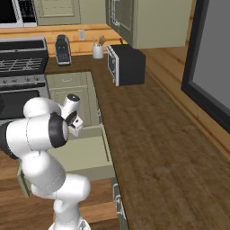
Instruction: Take a straw from the drawer in front and place it inside the glass cup on the dining counter.
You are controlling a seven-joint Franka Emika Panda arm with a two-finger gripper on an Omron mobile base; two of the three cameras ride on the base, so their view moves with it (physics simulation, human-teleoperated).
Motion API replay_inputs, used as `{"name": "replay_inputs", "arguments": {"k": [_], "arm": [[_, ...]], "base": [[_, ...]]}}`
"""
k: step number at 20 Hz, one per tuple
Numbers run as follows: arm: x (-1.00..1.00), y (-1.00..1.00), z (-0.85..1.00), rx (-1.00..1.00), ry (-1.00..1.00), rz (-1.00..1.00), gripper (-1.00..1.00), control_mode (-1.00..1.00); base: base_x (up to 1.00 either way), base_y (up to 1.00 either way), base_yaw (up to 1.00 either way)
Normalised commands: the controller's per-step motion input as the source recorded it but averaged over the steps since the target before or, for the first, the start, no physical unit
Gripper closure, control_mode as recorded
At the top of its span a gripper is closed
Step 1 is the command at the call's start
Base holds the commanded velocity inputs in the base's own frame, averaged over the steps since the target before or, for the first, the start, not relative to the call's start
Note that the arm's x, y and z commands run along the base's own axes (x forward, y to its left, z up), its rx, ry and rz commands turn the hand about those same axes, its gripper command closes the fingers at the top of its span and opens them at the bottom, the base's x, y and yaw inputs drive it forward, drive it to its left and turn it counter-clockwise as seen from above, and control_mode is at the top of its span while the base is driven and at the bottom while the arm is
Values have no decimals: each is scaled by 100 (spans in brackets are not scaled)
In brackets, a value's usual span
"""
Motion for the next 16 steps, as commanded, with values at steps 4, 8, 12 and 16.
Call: {"name": "replay_inputs", "arguments": {"k": [4, 8, 12, 16], "arm": [[-18, 0, 100, 0, 10, 0, 100, -100], [-36, 0, 100, 0, 24, 0, 100, -100], [-57, -11, 100, -5, 29, 0, 100, -100], [-58, -18, 100, -9, 40, 0, 100, -100]], "base": [[0, 0, 0], [0, 0, 0], [0, 0, 0], [0, 0, 0]]}}
